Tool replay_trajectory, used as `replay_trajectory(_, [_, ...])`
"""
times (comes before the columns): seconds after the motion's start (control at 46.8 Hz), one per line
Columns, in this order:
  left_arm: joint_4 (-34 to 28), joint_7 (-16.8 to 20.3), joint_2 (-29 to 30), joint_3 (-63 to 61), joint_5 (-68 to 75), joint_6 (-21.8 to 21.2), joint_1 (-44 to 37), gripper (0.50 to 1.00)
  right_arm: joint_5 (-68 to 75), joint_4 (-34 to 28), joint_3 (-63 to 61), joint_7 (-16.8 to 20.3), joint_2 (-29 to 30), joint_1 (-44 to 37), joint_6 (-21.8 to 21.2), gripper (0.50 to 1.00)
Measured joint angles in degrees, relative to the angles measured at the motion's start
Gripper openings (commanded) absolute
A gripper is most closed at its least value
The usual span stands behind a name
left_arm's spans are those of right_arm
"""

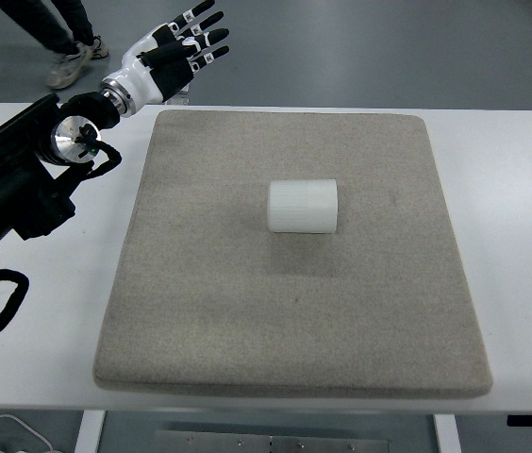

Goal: Flip white cup upright
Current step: 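Raise the left hand and swing it over the pad toward the cup, then lower the left hand onto the sideways white cup, fingers over it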

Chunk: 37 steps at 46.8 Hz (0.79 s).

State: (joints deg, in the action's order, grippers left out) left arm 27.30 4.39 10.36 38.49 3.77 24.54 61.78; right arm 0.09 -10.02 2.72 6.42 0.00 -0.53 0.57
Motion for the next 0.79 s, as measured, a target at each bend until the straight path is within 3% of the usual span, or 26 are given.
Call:
replay_trajectory(0.62, [15.57, -1.24, 3.33, -0.27, 33.85, -0.36, -0.10, 0.990, 0.00, 0.00, 0.00, 0.00, 0.00, 0.01, 0.02, 0.930])
replay_trajectory(0.791, [19.50, -3.05, 4.15, -1.69, 40.64, -0.56, -0.22, 0.988, 0.00, 0.00, 0.00, 0.00, 0.00, 0.01, 0.02, 0.930])
